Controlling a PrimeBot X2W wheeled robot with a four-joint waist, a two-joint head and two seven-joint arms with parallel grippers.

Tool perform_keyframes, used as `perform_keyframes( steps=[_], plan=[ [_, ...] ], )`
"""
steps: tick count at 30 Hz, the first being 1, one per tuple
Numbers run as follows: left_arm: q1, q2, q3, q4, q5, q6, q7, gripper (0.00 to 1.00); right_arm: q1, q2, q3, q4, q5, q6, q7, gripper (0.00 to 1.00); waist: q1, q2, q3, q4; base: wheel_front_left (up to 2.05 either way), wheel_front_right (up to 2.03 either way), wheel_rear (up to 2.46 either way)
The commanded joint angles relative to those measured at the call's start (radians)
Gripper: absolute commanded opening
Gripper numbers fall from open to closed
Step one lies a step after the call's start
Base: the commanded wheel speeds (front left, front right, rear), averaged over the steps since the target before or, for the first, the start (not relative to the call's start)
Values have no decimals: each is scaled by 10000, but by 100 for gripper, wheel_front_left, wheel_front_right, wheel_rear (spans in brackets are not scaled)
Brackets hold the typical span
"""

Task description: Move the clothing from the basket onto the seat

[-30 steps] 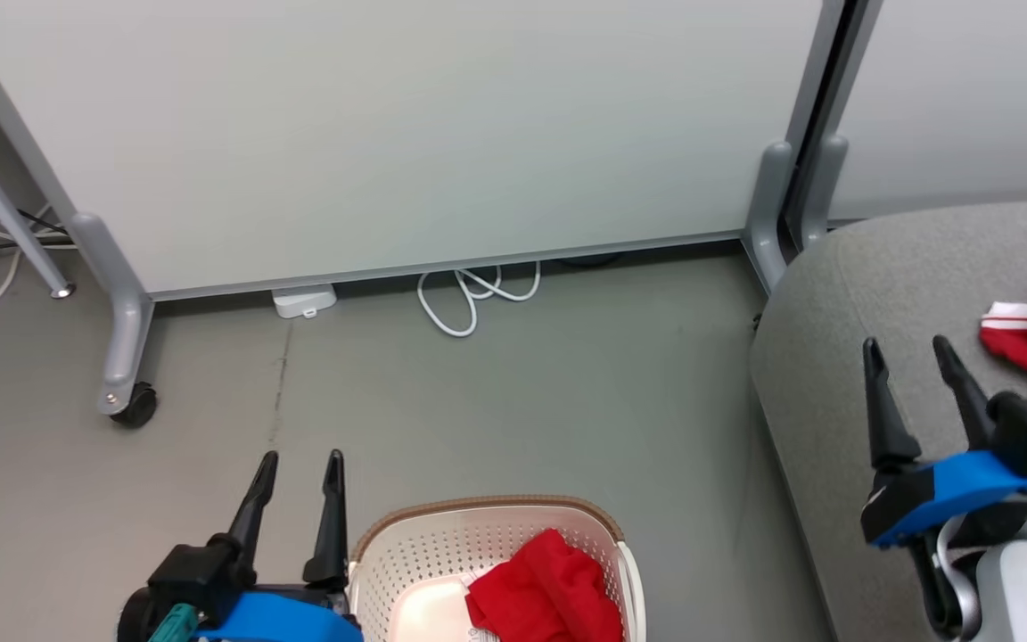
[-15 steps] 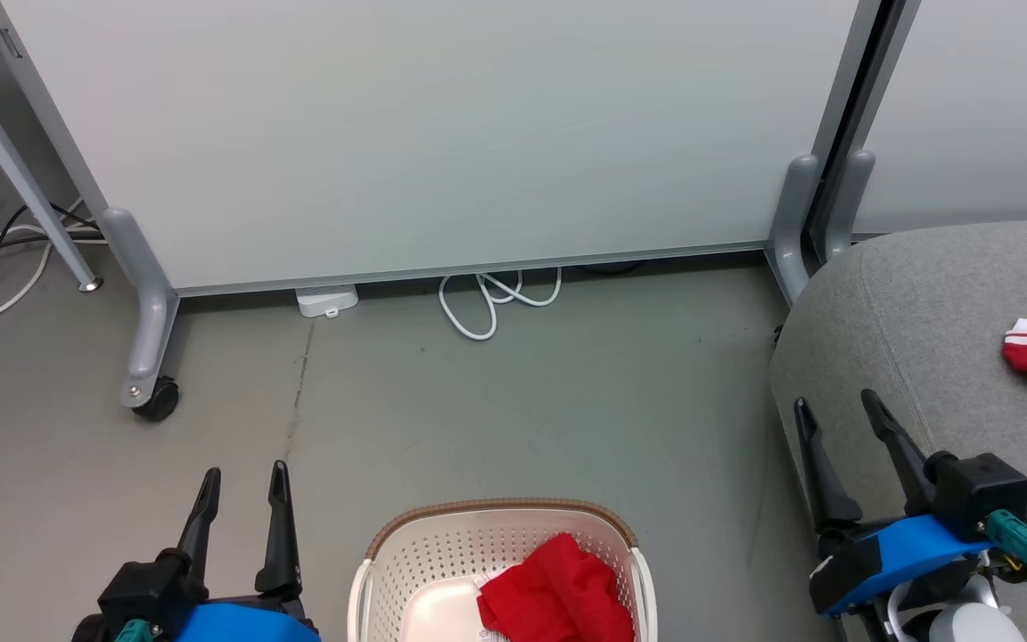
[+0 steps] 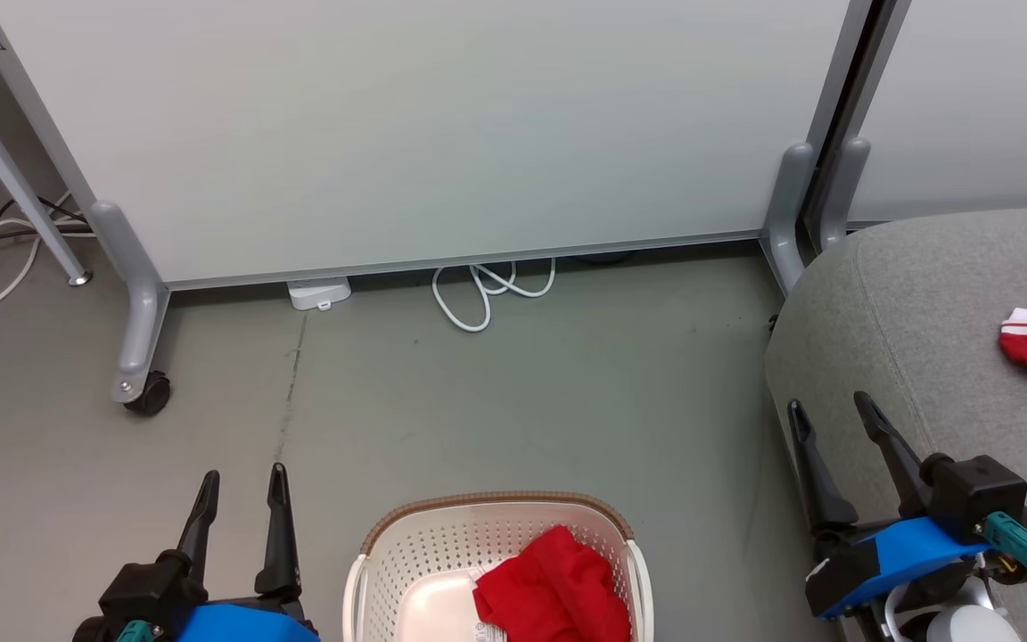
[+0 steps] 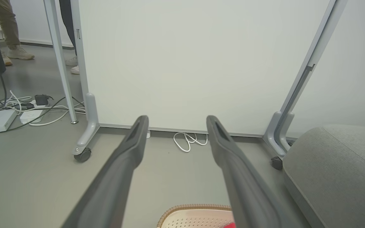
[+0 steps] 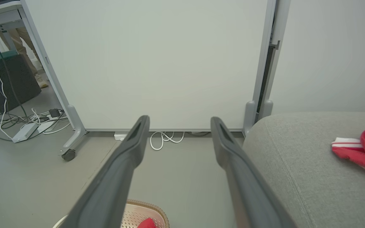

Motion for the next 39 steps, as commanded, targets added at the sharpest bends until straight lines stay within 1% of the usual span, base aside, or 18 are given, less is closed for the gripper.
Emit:
perform_keyframes(
  steps=[1, 8, 13, 18, 24, 32, 39],
  plan=[
    [-105, -17, 8, -9, 16, -78, -26, 100, 69, 10, -24, -12, 104, 1, -49, 100, 0, 0, 24, -18, 0, 0, 0],
    [-232, -35, -66, -22, 38, -79, -27, 100, -184, 11, 88, -53, 161, 1, -64, 100, 0, 0, 271, -142, 0, 0, 0],
    [-429, -43, -208, 64, -8, -85, -27, 100, -476, 8, 163, -206, 99, 1, -93, 100, 0, 0, 845, -374, 0, 0, 0],
    [-887, -41, -512, 272, -86, -86, -27, 100, -863, 10, 201, -446, 91, 1, -138, 100, 0, 0, 1898, -681, 0, 0, 0],
    [-1955, 68, -1084, 669, -177, -87, -27, 100, -1580, 8, 312, -827, 52, 1, -256, 100, 0, 0, 3647, -1117, 0, 0, 0],
    [-3864, 309, -2481, 1935, -406, -88, -27, 100, -2585, 10, 499, -1290, -21, 1, -534, 100, 0, 0, 5770, -1697, 0, 0, 0],
    [-5290, 501, -3646, 3293, -704, -87, -28, 100, -3210, 10, 729, -1781, -16, 1, -683, 100, 0, 0, 7132, -2249, 0, 0, 0]
  ],
)
